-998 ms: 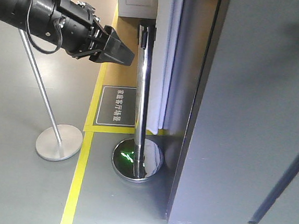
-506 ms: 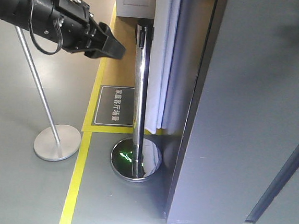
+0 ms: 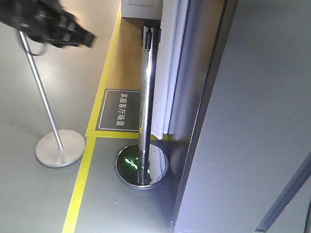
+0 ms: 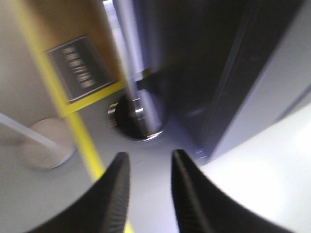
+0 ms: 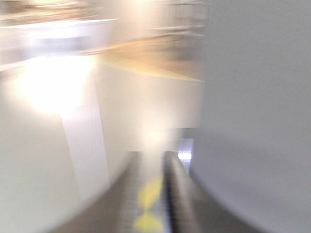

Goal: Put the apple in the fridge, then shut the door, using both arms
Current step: 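Pull the left gripper back from the closed refrigerator door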

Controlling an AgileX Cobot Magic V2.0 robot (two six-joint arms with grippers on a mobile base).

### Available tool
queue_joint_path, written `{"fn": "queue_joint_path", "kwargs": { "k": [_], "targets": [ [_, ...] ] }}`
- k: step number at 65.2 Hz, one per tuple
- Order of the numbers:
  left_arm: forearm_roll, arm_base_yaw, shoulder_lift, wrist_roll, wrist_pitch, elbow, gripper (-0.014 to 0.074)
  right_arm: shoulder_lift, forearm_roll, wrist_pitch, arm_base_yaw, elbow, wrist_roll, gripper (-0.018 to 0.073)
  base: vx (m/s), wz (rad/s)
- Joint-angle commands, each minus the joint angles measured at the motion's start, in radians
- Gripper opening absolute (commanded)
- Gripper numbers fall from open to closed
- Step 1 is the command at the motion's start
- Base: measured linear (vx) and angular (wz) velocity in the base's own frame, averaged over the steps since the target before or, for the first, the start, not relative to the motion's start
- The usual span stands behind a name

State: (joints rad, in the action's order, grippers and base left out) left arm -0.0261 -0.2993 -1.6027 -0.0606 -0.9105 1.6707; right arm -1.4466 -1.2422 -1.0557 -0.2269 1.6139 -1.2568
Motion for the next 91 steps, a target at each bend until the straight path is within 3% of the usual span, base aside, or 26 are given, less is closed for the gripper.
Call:
{"fn": "queue_joint_path", "kwargs": {
  "k": [1,6,14,24,36,50,56,67,91],
  "targets": [
    [0.088,-0.001,0.092,0.05,-0.017,0.03,0.0057,0.071,-0.033,-0.125,-0.001,0.022,0.069,-0.0003,0.0,0.0],
    [0.09,-0.001,0.132,0.049,-0.049,0.029,-0.0009,0.114,-0.031,-0.149,-0.001,-0.025,0.082,-0.0003,0.0,0.0],
    [0.066,-0.001,0.212,0.05,-0.016,-0.011,-0.0008,0.201,-0.021,-0.105,-0.001,-0.173,0.067,-0.0003,0.0,0.0],
    [0.011,-0.001,0.354,0.05,0.067,-0.156,-0.0008,0.35,-0.022,0.001,-0.001,-0.456,-0.035,-0.0003,0.0,0.0],
    [-0.008,-0.004,0.589,0.047,0.227,-0.517,-0.0008,0.51,-0.021,0.142,-0.001,-0.794,-0.079,-0.0003,0.0,0.0],
    [-0.01,-0.004,0.899,0.052,0.437,-1.009,-0.0008,0.641,-0.021,0.206,-0.003,-1.103,-0.132,-0.0003,0.0,0.0],
    [-0.01,-0.004,1.007,0.095,0.488,-1.151,-0.0008,0.687,-0.022,0.217,-0.003,-1.202,-0.158,-0.0003,0.0,0.0],
    [-0.008,-0.004,1.135,0.21,0.517,-1.304,-0.0008,0.74,-0.022,0.226,-0.003,-1.259,-0.157,-0.0003,0.0,0.0],
    [-0.007,-0.004,1.175,0.215,0.553,-1.322,-0.0008,0.764,-0.03,0.222,-0.003,-1.259,-0.157,-0.0002,0.0,0.0]
  ]
}}
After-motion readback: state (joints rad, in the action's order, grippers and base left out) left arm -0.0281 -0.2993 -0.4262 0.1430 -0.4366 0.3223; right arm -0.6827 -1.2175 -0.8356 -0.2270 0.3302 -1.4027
